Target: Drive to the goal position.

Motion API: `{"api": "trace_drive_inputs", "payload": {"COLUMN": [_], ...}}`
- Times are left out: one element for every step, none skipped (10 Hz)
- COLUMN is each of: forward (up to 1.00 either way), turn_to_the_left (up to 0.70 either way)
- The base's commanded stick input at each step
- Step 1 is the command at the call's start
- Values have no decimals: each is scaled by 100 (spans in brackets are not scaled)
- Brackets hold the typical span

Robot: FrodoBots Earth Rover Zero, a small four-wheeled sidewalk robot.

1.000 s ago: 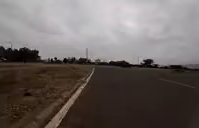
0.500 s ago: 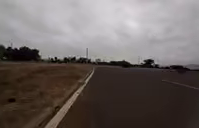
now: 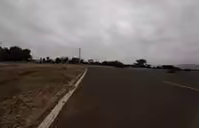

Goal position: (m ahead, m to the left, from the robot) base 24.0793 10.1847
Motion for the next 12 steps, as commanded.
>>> {"api": "trace_drive_inputs", "payload": {"forward": [85, 85, 85, 85, 85, 85, 85, 85, 85, 85, 85, 85], "turn_to_the_left": [-4, 0, 0, 0, 0, 0, 0, 0, 0, -9, -22, -2]}}
